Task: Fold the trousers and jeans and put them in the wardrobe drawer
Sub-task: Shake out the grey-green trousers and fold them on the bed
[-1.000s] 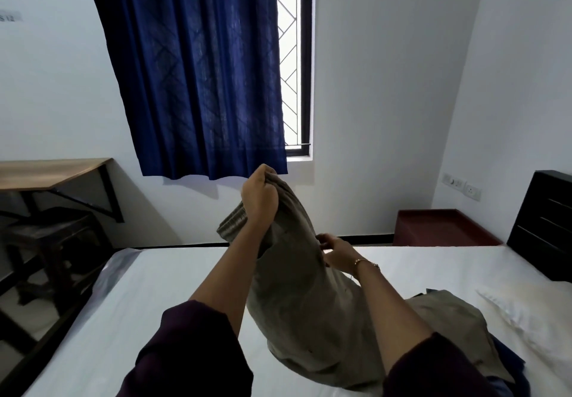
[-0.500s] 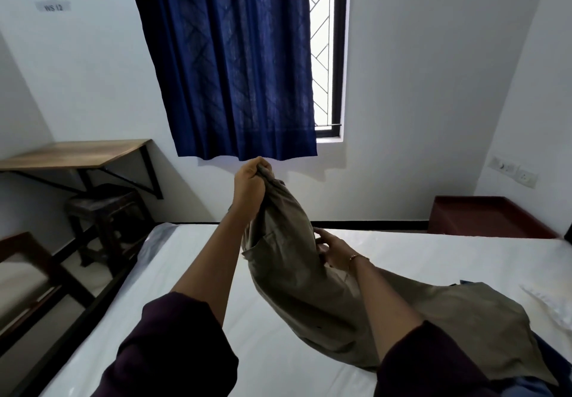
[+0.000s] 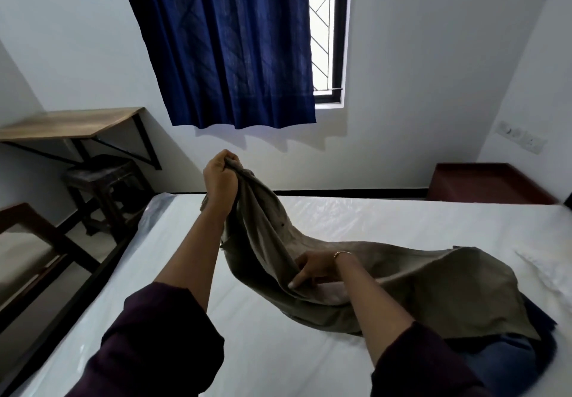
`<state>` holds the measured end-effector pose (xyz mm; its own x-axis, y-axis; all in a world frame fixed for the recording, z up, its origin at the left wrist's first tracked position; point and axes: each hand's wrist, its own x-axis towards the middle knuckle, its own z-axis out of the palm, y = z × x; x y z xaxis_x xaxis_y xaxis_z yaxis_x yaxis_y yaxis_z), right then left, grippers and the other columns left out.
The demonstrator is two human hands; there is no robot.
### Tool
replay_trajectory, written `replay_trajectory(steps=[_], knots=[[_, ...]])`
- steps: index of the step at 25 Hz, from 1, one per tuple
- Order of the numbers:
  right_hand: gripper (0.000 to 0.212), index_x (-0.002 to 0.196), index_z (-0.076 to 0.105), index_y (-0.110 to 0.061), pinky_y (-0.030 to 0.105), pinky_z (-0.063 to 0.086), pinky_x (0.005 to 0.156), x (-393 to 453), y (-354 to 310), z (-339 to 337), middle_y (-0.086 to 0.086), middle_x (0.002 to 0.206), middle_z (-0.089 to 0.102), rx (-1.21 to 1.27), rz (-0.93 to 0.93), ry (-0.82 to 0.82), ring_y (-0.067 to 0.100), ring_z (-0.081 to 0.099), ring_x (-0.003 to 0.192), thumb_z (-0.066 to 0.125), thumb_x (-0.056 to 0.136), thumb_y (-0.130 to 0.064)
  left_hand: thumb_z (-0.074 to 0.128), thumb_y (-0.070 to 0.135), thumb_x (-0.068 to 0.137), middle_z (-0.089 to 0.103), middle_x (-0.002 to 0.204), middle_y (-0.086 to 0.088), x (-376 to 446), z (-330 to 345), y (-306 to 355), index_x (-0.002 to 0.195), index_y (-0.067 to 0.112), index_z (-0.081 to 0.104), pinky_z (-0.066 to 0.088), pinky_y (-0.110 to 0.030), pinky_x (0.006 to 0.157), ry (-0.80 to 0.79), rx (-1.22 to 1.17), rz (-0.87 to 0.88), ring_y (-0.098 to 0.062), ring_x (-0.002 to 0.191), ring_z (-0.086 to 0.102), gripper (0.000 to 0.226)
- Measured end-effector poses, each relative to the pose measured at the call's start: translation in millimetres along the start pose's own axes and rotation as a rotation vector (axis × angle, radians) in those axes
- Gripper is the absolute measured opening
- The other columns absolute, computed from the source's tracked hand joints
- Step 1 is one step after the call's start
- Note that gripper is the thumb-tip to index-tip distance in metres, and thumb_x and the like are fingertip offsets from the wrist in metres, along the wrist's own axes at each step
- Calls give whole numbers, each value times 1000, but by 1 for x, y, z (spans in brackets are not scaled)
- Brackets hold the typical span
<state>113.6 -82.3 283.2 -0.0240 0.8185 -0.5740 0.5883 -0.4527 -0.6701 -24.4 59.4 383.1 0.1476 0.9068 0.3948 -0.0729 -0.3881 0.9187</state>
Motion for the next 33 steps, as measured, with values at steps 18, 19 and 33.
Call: replay_trajectory(steps=[18,19,33], knots=[[46,106,33,-16,38,36,82,74,17,-46,3,98,41,-441,-159,662,25,45,93,52,87,-53,12,-31,57,46,60,-10,-10,-46,3,60,6,49,44,-15,49,-235,109,-115,-7,47,50,52],[43,99,33,-16,40,37,79,78,10,-44,4,91,44,-462,-168,652,25,46,87,53,86,-52,13,-31,57,46,61,-10,-9,-50,4,60,6,49,43,-15,49,-235,127,-117,-6,46,50,52],[34,114,62,-2,36,47,84,85,-23,-32,23,109,65,-400,-198,885,37,58,103,37,91,4,36,5,84,58,88,-7,-6,-125,-61,91,9,62,32,-29,68,362,729,-447,-25,87,50,27]])
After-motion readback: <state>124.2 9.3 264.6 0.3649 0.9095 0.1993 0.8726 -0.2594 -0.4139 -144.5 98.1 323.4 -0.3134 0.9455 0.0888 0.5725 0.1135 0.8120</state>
